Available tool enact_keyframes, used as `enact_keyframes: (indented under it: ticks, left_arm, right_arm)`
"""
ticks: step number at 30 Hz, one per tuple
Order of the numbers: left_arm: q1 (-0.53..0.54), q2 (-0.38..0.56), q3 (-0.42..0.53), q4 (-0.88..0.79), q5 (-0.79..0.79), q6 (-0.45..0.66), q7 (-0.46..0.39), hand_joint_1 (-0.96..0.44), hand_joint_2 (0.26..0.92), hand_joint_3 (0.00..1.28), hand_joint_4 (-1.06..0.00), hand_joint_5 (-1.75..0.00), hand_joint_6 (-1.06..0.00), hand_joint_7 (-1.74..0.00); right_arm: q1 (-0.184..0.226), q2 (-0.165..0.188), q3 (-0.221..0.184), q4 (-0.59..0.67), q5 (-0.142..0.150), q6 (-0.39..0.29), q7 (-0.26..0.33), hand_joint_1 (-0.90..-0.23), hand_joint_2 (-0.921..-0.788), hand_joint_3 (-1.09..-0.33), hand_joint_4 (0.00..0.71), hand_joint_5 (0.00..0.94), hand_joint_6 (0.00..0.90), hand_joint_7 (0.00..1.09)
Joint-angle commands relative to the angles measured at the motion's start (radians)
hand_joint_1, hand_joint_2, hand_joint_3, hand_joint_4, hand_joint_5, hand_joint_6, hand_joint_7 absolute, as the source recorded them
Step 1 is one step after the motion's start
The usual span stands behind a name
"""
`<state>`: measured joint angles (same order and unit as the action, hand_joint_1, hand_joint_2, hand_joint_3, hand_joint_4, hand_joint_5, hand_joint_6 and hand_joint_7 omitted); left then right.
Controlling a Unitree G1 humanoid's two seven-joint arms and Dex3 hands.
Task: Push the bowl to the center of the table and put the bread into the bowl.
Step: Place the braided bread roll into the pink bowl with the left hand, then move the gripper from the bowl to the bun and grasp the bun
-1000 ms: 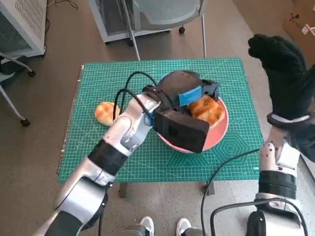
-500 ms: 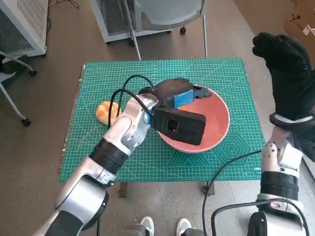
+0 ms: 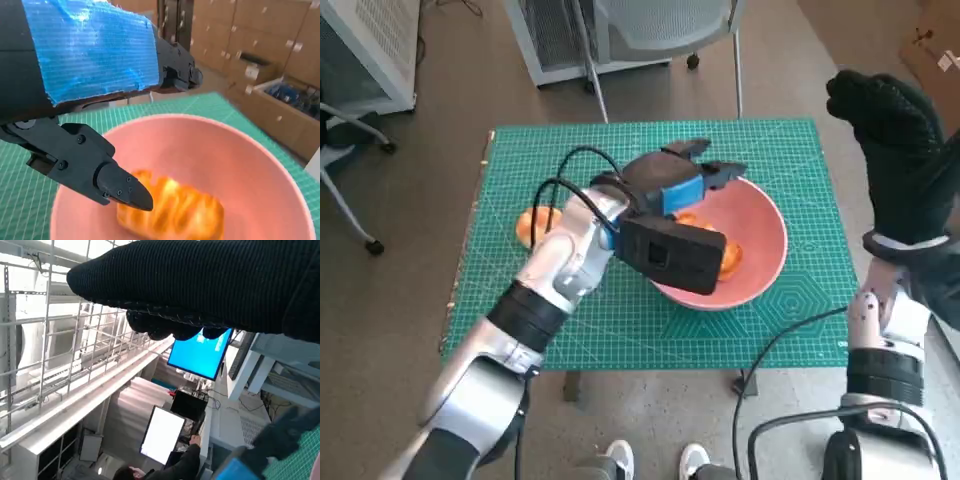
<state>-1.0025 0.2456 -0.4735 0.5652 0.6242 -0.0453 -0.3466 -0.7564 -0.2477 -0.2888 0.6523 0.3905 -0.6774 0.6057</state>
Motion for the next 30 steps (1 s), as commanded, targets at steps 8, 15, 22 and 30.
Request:
enact_keyframes:
  ticks: [8,15,22,30]
  left_arm:
    - [0.138,0.212,0.171,-0.337,-0.053,0.039,-0.084,-0.46,0.770,0.01,0.00,0.00,-0.19,0.00]
    - [0.232,0.336,0.282,-0.475,-0.060,0.064,-0.097,-0.37,0.736,0.00,0.00,0.00,-0.23,-0.02]
    - [0.315,0.421,0.359,-0.577,-0.058,0.183,-0.157,-0.35,0.735,0.00,0.00,0.00,-0.24,-0.02]
    - [0.379,0.442,0.387,-0.578,-0.069,0.278,-0.188,-0.31,0.739,0.00,0.00,0.00,-0.20,0.00]
  right_arm:
    - [0.009,0.014,0.005,0.013,0.016,0.003,0.023,-0.687,-0.921,-0.738,0.279,0.001,0.384,0.00]
    - [0.012,0.017,0.000,0.011,0.030,0.008,0.034,-0.689,-0.921,-0.739,0.282,0.002,0.385,0.00]
    - [0.008,0.015,-0.005,0.018,0.045,0.014,0.043,-0.688,-0.921,-0.738,0.285,0.003,0.390,0.00]
    - [0.000,0.018,-0.007,0.030,0.047,0.016,0.045,-0.677,-0.921,-0.739,0.286,0.003,0.392,0.00]
